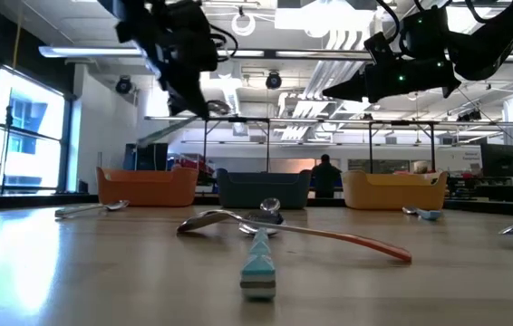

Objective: Sort silverware by color (type)
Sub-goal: Put the white spoon into the blue bin

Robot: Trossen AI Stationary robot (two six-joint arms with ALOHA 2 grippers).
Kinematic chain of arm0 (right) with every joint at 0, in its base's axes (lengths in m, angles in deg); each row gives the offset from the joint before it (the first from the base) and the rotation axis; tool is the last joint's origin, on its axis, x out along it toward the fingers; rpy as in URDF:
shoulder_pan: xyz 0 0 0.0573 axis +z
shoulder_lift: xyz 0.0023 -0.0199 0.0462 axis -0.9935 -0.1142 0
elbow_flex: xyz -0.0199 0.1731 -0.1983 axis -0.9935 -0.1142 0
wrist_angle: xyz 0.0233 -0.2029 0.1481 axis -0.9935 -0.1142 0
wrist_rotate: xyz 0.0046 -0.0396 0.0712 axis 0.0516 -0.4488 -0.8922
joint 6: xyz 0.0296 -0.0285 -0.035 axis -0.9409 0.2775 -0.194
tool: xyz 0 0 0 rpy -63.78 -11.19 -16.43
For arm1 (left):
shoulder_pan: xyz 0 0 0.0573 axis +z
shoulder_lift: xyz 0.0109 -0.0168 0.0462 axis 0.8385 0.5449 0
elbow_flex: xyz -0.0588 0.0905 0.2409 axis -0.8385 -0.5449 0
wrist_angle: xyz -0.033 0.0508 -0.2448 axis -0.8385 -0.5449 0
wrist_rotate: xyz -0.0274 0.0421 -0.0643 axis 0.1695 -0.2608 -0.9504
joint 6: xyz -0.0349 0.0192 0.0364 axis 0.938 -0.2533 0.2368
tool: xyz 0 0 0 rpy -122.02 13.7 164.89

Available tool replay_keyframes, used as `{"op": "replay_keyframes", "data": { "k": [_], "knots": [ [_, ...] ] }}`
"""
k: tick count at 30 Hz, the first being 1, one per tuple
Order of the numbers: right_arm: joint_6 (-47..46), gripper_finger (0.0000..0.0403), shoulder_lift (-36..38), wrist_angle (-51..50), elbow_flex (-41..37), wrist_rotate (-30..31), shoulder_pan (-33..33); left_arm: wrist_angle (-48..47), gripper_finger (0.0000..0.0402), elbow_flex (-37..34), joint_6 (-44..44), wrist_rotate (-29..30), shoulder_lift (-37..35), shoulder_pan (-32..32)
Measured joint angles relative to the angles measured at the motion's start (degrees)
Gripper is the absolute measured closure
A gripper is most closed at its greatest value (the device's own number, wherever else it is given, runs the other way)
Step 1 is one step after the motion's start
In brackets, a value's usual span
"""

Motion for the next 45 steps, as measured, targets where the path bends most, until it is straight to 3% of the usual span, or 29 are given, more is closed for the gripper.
{"op": "replay_keyframes", "data": {
  "k": [8,15,21,28,37,45],
  "knots": [
    [0.4,0.0398,0.0,-0.5,0.0,0.0,0.0,-2.9,0.0401,16.1,-22.8,-5.1,15.0,9.2],
    [0.5,0.0398,0.0,-1.5,0.0,0.0,0.0,-10.7,0.0401,34.3,-35.7,-5.1,28.1,12.1],
    [0.9,0.0398,0.0,-2.2,0.0,0.0,0.0,-12.0,0.0401,43.5,-41.9,-7.7,35.0,13.3],
    [0.9,0.0398,0.0,-2.8,0.0,0.0,0.0,-11.3,0.0401,47.8,-46.4,-8.6,39.8,14.0],
    [2.4,0.0398,0.0,-2.8,0.0,0.1,0.0,-10.0,0.0401,48.1,-48.8,-8.9,40.2,14.0],
    [3.4,0.0398,0.0,-2.0,0.0,0.8,0.0,-8.6,0.0401,48.1,-48.6,-14.6,42.8,15.4]
  ]
}}
